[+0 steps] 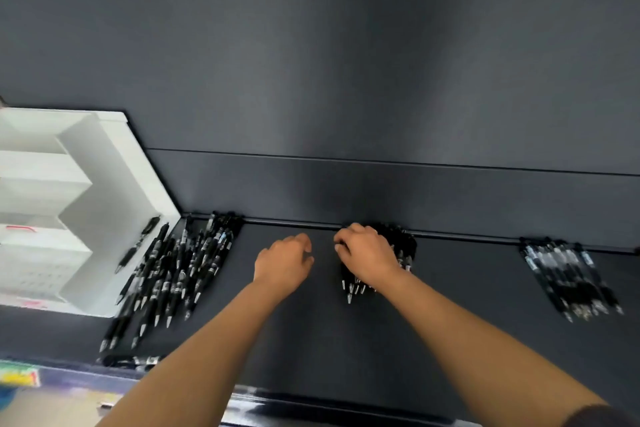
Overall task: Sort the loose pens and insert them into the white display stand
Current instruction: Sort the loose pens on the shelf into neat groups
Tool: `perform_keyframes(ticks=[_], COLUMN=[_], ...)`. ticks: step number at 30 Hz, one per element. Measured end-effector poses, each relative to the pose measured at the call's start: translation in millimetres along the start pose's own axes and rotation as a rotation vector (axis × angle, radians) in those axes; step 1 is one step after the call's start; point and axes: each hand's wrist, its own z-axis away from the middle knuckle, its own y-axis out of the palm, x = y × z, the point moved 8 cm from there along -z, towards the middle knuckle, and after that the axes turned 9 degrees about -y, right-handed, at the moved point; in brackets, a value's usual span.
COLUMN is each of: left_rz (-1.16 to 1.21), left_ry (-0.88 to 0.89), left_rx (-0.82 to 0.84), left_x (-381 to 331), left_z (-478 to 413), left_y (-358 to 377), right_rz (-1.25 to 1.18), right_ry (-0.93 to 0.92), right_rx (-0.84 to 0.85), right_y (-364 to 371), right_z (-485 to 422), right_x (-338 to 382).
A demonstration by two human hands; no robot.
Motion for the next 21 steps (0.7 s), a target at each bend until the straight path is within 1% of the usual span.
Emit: perform_keyframes(ticks=[3,7,11,14,17,21], left_rz=[-0.048,-0.056,-0.041,-0.033,-0.066,-0.105], left_ry=[-0.005,-0.022,-0.064,-0.097,-0.103,-0.076], left_rx=[-0.023,-0.032,-0.008,0.044,0.098,0.107], left_x=[34,84,143,181,197,191], left_z=[-2,-8,-19,-28,-35,-48], left_y=[-20,-45,-62,-62,-53,-42], right_rz=[-0.011,-0.052,-0.145,-0.200,-0.243,-0.275], right_ry=[-0.039,-0.071,-0.030,0.021,0.066,0.137], right_rx=[0.009,0.080,0.174,0.264,0.294,0.294], right_y=[6,20,42,63,80,93], right_z=[-20,-50,-76,-88,-93,-95], right_x=[35,80,114,132,143,148])
